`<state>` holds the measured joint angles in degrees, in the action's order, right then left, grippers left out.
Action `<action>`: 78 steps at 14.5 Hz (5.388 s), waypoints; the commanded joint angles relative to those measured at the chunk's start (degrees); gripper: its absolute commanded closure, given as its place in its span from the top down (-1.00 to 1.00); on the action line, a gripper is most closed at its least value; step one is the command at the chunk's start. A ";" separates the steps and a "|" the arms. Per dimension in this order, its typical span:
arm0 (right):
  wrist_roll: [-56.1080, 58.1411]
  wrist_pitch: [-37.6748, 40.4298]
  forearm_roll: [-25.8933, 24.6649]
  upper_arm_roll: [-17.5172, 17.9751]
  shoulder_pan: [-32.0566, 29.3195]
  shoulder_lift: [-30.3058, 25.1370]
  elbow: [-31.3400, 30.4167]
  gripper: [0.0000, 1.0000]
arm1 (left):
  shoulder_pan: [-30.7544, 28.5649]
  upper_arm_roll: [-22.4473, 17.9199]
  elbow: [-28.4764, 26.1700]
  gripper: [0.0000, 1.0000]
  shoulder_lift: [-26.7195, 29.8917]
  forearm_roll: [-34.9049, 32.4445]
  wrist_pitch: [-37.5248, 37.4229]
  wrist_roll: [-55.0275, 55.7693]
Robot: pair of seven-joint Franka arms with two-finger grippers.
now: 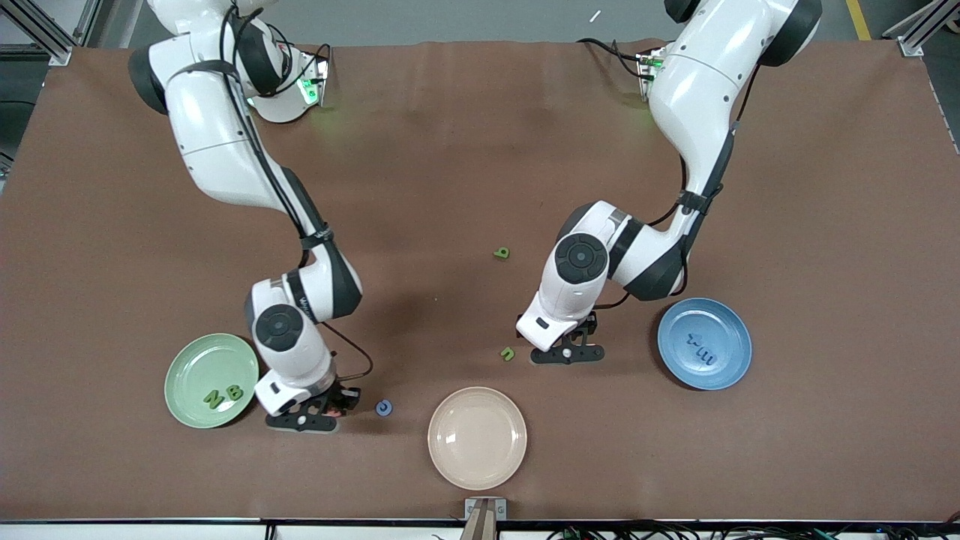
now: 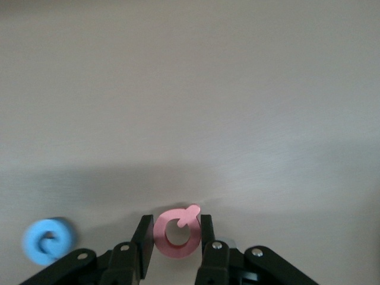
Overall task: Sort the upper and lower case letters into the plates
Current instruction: 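Place the pink Q on the green plate while the left gripper grasps the u, then carry the green u to the blue plate while the right gripper grasps the G, then place the blue G on the green plate while the left gripper reaches the q, then grasp the green q with the left gripper while the right arm withdraws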
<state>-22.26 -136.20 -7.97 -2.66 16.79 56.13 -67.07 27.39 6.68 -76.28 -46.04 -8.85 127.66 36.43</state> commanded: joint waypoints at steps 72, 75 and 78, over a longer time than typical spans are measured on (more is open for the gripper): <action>39.57 17.10 4.02 7.59 -21.89 -6.90 -4.65 0.86 | -7.62 21.54 -28.83 0.94 8.60 -5.45 8.30 63.21; 39.05 18.41 4.02 7.59 -22.68 -10.15 -4.74 1.00 | -6.83 21.27 -27.78 0.66 5.88 -16.51 9.10 75.16; 38.52 22.89 4.02 7.59 -22.42 -15.59 -4.82 1.00 | -6.38 21.27 -26.99 0.45 4.82 -17.86 9.10 77.66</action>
<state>16.53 -116.27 -4.39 4.17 -5.06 46.15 -69.27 20.25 28.56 -104.28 -40.43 -25.31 136.14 112.23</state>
